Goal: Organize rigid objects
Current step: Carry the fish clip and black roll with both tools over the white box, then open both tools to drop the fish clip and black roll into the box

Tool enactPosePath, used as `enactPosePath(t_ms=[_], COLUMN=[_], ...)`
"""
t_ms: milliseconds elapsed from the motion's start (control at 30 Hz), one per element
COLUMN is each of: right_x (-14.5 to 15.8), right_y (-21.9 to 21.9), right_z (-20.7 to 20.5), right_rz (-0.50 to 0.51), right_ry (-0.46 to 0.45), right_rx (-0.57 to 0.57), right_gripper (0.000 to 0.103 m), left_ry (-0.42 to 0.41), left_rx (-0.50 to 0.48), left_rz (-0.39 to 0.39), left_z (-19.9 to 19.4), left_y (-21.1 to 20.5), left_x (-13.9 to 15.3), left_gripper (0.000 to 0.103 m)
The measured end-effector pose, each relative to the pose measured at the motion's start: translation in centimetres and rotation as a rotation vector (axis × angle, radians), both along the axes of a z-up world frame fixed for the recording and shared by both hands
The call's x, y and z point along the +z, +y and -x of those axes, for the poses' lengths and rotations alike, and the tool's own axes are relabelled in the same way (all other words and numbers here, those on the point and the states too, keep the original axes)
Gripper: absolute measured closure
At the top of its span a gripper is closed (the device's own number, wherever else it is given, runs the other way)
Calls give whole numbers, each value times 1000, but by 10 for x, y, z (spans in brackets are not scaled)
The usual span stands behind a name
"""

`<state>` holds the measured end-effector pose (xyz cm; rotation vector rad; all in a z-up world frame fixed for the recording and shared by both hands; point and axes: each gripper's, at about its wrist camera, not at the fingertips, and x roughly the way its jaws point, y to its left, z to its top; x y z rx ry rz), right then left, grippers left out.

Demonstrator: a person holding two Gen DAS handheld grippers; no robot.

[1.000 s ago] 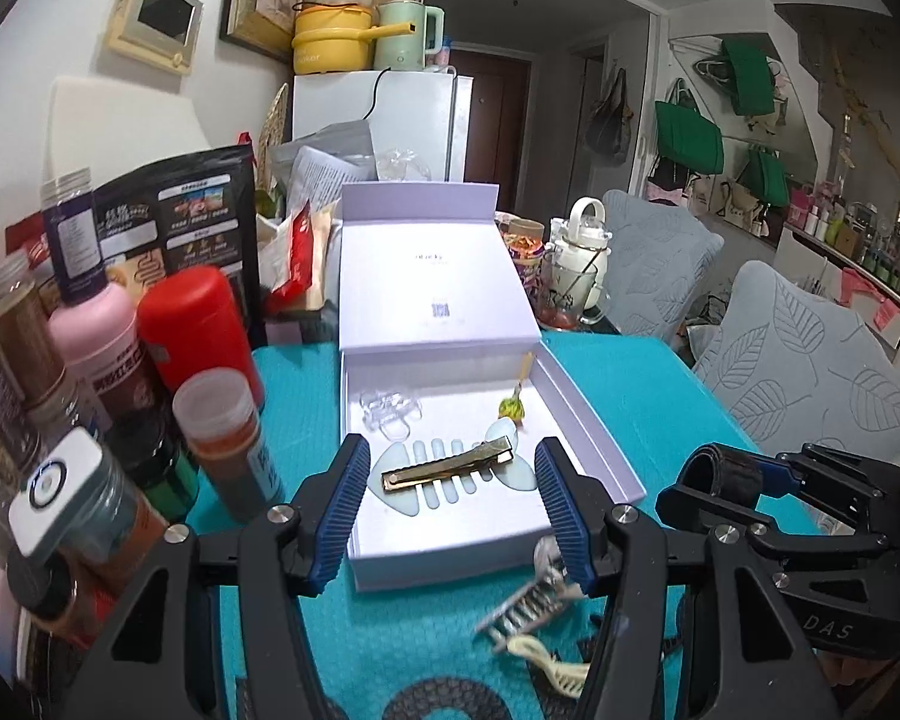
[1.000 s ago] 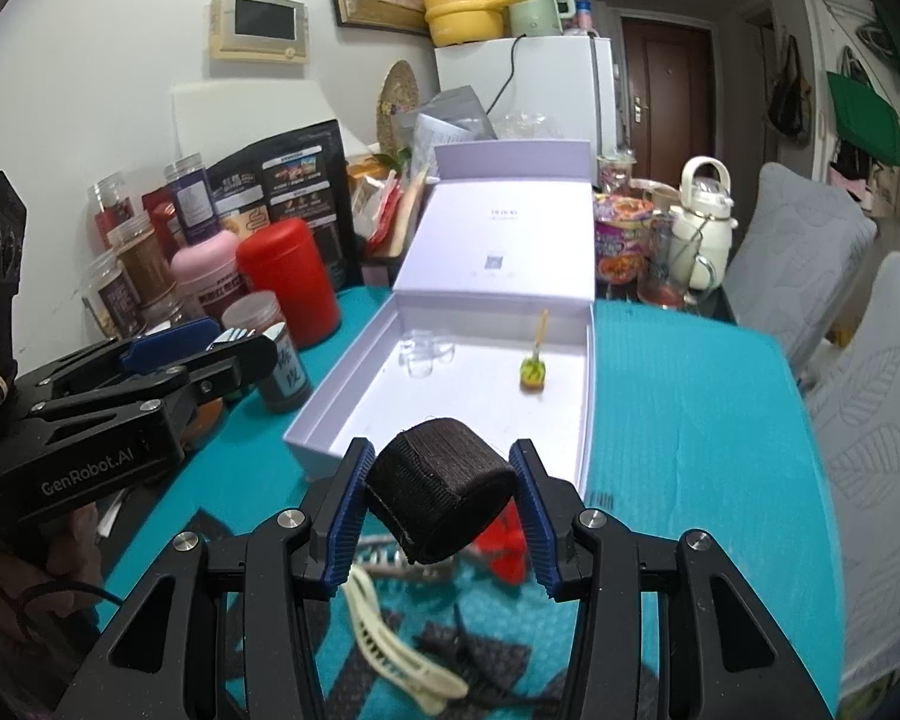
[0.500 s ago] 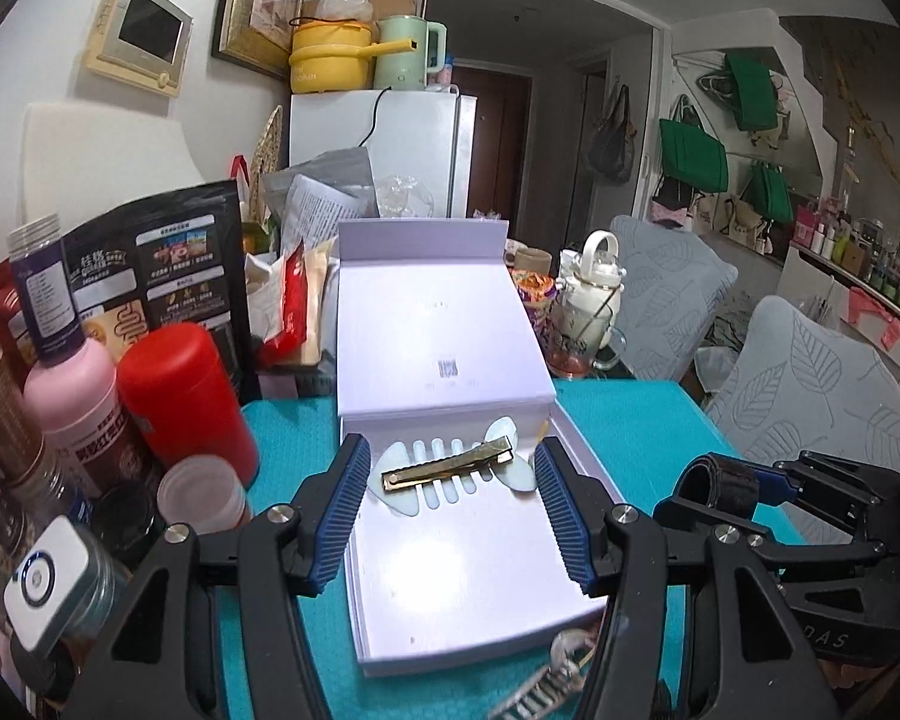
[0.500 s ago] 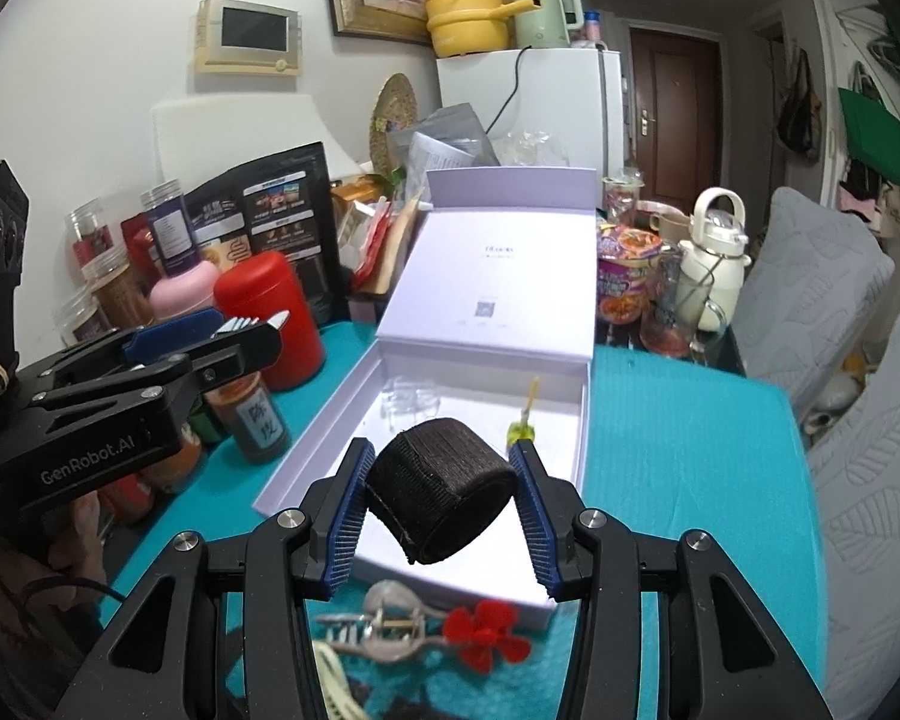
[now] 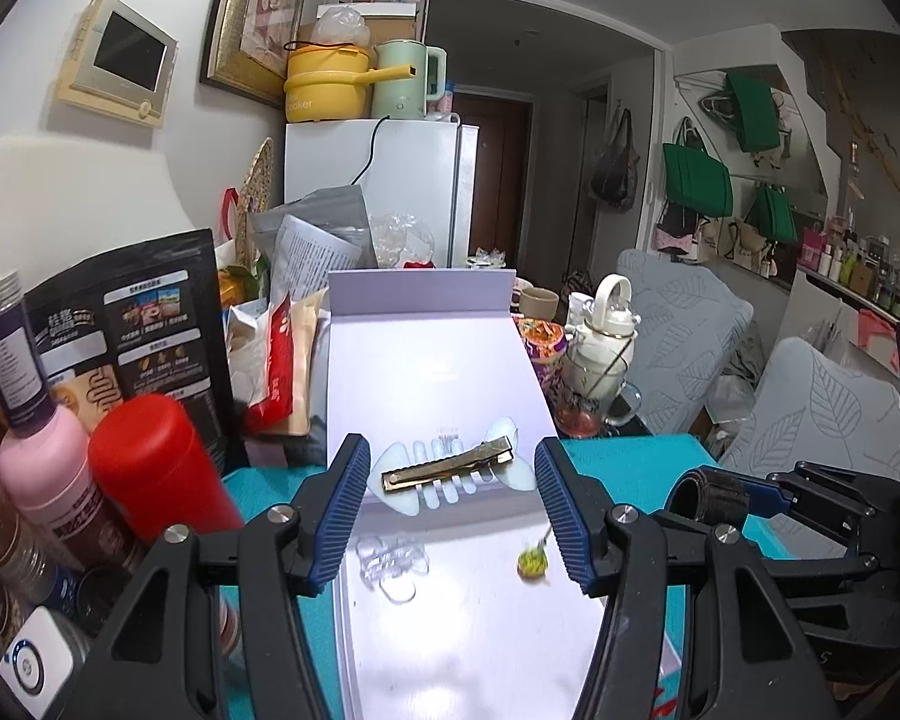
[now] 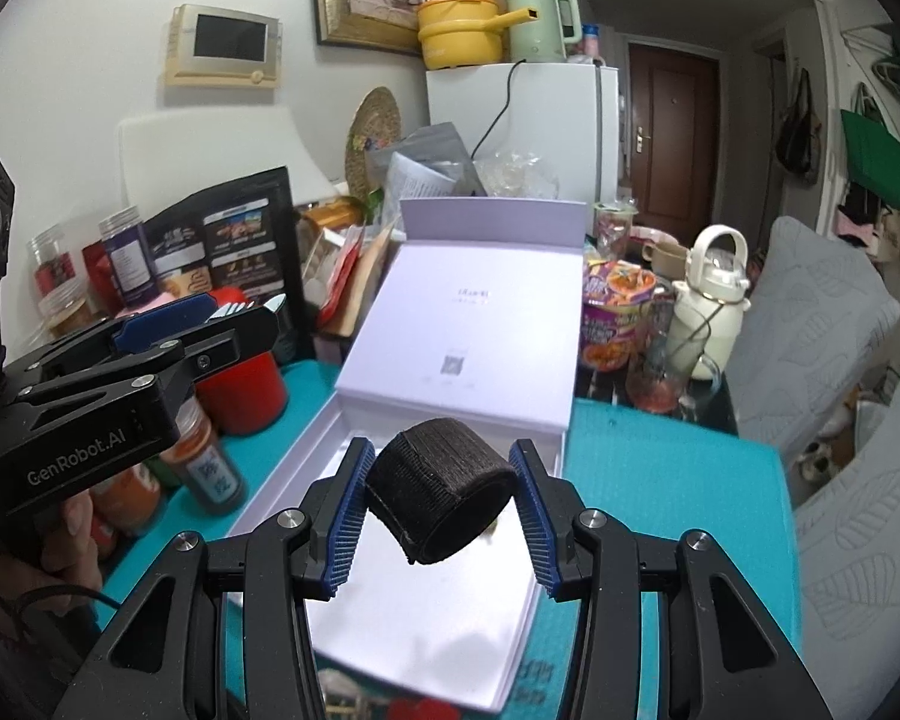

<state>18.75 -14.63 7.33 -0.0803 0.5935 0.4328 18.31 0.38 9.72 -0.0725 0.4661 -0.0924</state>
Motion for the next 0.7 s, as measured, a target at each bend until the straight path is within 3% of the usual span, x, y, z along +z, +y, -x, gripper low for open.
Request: enactPosePath(t_ms=[267,700], right_x=[1,-33], right_y=[-1,10], right_z=[-31,-76], right_rz=[-11,23], right_ry=[-9,55], right_rx=[-7,4], right_gripper=[57,57], left_ry=[27,184], left_rx=[19,40], left_rz=[15,-21], left_z=[-29,-71], left_y=[6,13], left_x=[-8,-55], left_gripper=[46,46])
